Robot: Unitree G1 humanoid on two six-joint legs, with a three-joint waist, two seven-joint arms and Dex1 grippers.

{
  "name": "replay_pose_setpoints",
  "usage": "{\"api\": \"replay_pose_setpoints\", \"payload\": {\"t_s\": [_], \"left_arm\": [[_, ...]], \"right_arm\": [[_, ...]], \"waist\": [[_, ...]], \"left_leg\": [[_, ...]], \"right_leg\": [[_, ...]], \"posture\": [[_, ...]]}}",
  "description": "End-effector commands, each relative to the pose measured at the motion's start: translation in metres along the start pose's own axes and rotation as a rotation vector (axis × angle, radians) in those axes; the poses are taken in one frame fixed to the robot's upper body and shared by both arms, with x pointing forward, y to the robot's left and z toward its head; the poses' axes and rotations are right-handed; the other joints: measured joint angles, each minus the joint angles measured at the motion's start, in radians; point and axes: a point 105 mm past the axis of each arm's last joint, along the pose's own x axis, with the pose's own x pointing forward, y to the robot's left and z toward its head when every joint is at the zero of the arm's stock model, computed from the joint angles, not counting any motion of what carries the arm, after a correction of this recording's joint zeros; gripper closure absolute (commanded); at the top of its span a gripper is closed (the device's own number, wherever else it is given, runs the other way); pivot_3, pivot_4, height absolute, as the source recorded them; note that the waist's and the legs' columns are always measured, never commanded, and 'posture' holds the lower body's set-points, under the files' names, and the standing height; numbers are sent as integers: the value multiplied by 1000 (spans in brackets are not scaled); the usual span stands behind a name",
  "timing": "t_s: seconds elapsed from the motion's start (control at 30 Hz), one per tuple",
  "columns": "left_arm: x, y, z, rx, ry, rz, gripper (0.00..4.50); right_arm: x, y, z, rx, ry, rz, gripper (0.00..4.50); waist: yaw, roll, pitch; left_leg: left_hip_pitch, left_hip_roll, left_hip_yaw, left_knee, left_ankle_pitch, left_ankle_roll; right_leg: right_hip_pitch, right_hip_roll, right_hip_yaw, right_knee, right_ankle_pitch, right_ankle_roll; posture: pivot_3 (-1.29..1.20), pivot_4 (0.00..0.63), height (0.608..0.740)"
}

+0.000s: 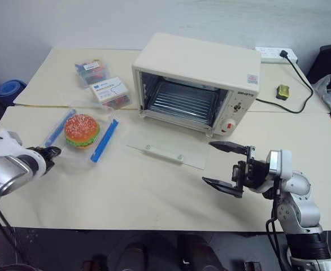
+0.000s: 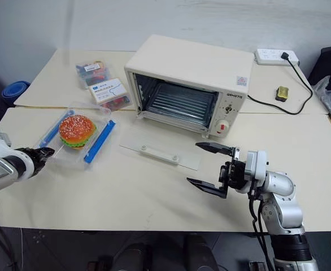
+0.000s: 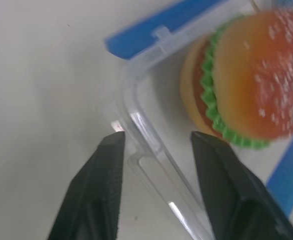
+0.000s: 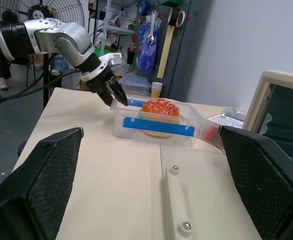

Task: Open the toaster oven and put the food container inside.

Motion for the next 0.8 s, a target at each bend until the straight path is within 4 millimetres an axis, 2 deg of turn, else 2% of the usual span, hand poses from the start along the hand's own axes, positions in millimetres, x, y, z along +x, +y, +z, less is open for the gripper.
{"api": "replay_pose_setpoints", "payload": {"t_s": [0.03, 0.13, 0.2, 0.23, 0.3, 0.37, 0.47, 0.53, 0.8], "left_arm": [[-6, 3, 13, 8, -24, -2, 3752], [-12, 6, 27, 34, -53, 10, 4269], [-17, 7, 40, 47, -89, 13, 4269], [-24, -2, 52, 88, -110, -15, 4269], [-42, -18, 69, 340, -129, -40, 4269], [-49, -27, 72, 436, -90, -76, 4269], [-50, -42, 66, 515, -14, -164, 4269], [-47, -53, 60, 572, 24, -209, 4269], [-2, -131, 25, 735, 160, -370, 4269]], "right_arm": [[-3, -1, 5, -33, -13, -10, 0], [-2, -1, 4, -33, -13, -8, 0], [-2, -1, 4, -31, -13, -8, 0], [-2, -2, 3, -30, -11, -8, 0], [-2, -4, 2, -30, -8, -15, 0], [-4, -5, 1, -33, 1, -24, 0], [-9, -8, -3, -35, 28, -39, 0], [-13, -10, -5, -37, 41, -53, 0], [-23, -7, -8, -40, 72, -103, 0]], "waist": [[0, 0, 0], [0, 0, 0], [0, 0, 0], [0, 0, 0], [0, -7, 3], [1, -9, 4], [4, 0, 5], [4, 0, 5], [20, -1, 5]], "left_leg": [[0, 0, 0, 0, 0, 0], [0, 0, 0, 0, 0, 0], [0, 0, 0, 0, 0, 0], [0, 0, 0, 0, 0, 0], [-1, 0, 0, 0, 0, 0], [-2, 0, -1, 0, 1, -2], [-1, -4, 0, -1, 0, 1], [-1, -6, 0, -1, 0, 2], [-2, -6, -1, 0, 1, 0]], "right_leg": [[0, 0, 0, 0, 0, 0], [0, 0, 0, 0, 0, 0], [-1, 0, 0, 0, 0, 0], [-1, 0, 0, 0, 0, 0], [-1, 0, -1, 0, 0, 0], [-2, 1, -2, 0, -1, -2], [-1, -2, -1, -1, -1, -1], [-1, -4, -1, -1, -2, 0], [-1, -2, -1, 2, -1, 2]], "posture": [[0, 150, 740], [0, 150, 740], [0, 150, 740], [0, 150, 740], [0, 150, 740], [0, 150, 740], [0, 150, 740], [0, 150, 740], [0, 150, 740]]}}
